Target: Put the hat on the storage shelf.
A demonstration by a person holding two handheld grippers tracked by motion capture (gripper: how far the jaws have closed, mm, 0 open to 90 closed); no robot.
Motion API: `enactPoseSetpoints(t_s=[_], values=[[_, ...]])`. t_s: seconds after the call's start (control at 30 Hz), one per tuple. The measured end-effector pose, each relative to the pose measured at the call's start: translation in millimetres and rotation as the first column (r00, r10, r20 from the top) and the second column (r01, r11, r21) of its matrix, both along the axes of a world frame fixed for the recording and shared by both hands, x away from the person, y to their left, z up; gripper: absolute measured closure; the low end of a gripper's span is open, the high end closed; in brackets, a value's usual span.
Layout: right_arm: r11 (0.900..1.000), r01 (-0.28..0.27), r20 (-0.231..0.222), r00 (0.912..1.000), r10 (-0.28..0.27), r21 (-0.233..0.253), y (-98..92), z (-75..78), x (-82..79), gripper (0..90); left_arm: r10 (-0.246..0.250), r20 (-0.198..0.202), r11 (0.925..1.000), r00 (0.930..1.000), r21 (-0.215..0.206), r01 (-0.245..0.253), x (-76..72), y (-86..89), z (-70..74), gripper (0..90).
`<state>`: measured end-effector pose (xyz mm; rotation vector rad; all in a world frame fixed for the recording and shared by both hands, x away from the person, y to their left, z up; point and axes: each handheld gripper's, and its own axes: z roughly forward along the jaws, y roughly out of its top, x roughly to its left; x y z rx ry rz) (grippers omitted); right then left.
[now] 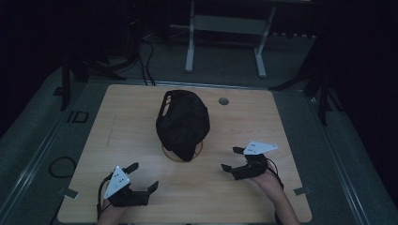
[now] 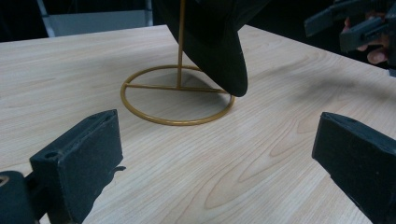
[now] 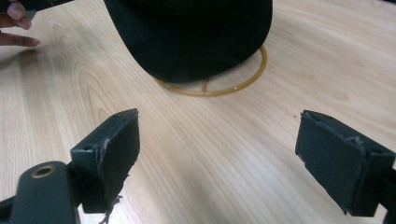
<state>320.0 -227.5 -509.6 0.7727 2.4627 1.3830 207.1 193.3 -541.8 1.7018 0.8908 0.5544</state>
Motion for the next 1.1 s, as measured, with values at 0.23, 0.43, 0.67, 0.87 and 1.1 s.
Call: enactPoseSetpoints(t_s=[0.23, 0.43, 0.67, 0.87, 1.1], values=[[1.0, 0.0, -0.007, 1.0, 0.0, -0.019, -8.3, -15.7, -6.4, 13.7, 0.0, 0.007, 1.0, 1.0, 0.004, 0.0, -0.9, -1.5, 0.3, 2.2], [1.0, -0.008, -0.027, 0.9996, 0.007, -0.012, -15.2, -23.7, -13.1, 13.7, 0.002, 0.0, 1.0, 1.0, -0.002, -0.002, 0.0, 0.0, -0.6, 2.2], [0.999, -0.031, -0.03, 0.9991, 0.03, -0.027, -21.9, -31.3, -24.1, 13.7, -0.002, -0.001, 1.0, 1.0, 0.004, 0.002, -0.1, -0.5, -1.1, 2.2], [0.999, -0.018, -0.031, 0.9994, 0.017, -0.032, -31.0, -34.3, -30.1, 13.7, 0.0, -0.003, 1.0, 1.0, 0.004, 0.0, -0.2, 0.1, -1.3, 2.2], [0.999, 0.004, -0.022, 0.9997, -0.005, -0.049, -41.2, -39.8, -35.9, 13.8, -0.012, -0.002, 0.9999, 0.9999, 0.008, 0.012, 0.0, -1.5, -2.5, 2.2]])
